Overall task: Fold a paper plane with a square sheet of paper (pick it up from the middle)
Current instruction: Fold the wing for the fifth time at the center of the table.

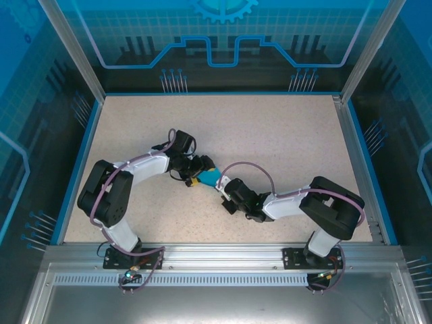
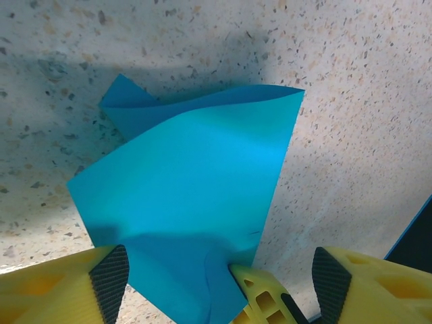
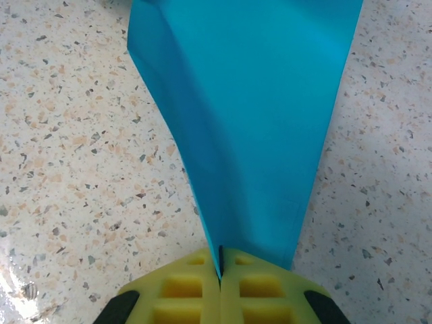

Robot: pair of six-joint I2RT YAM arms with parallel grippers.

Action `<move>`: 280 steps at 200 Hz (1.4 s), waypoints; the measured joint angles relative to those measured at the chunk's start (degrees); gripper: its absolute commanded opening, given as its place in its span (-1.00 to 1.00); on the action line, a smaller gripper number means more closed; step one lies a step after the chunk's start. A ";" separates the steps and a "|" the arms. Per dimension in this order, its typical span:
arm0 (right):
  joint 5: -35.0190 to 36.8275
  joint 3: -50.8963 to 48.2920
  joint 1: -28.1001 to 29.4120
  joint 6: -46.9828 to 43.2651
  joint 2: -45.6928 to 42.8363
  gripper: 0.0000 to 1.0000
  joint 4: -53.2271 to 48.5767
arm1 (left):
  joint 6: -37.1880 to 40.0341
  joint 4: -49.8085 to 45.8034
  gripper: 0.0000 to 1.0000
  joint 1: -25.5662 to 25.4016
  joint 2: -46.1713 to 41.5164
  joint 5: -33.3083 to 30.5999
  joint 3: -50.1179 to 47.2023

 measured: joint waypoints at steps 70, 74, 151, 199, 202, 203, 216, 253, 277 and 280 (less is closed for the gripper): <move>1.07 0.02 0.00 0.70 0.09 -1.00 0.46 | -1.03 -4.02 0.60 0.00 -7.13 -4.26 0.33; 1.07 0.00 0.00 0.85 0.09 -1.00 0.46 | -1.05 -4.04 0.59 0.00 -6.88 -4.24 0.33; 1.27 0.00 0.00 2.14 0.07 -0.97 0.48 | -1.99 -1.44 0.11 -0.55 2.82 0.13 1.51; 1.44 0.00 0.00 2.40 0.09 -0.93 0.46 | -1.36 -1.68 -0.22 -0.70 5.90 0.79 4.74; 1.44 0.00 0.00 2.40 0.07 -0.93 0.46 | -1.42 -1.70 -0.25 -0.70 6.05 0.79 4.83; 1.44 0.00 0.00 2.40 0.07 -0.93 0.46 | -1.46 -1.70 -0.26 -0.70 6.08 0.76 4.85; 1.44 0.00 0.00 2.43 0.09 -0.92 0.46 | -1.29 -2.12 -0.36 -0.68 6.58 0.79 5.18; 1.49 0.02 0.00 2.38 0.07 -0.84 0.44 | -0.66 -3.91 -0.71 -0.70 6.88 0.72 5.49; 1.64 0.02 0.00 2.34 0.07 -0.79 0.07 | -0.42 -4.52 -0.92 -0.70 6.88 0.74 5.70; 1.66 0.02 0.00 2.32 0.07 -0.79 0.02 | 0.07 -4.57 -0.93 -0.70 6.88 0.74 5.77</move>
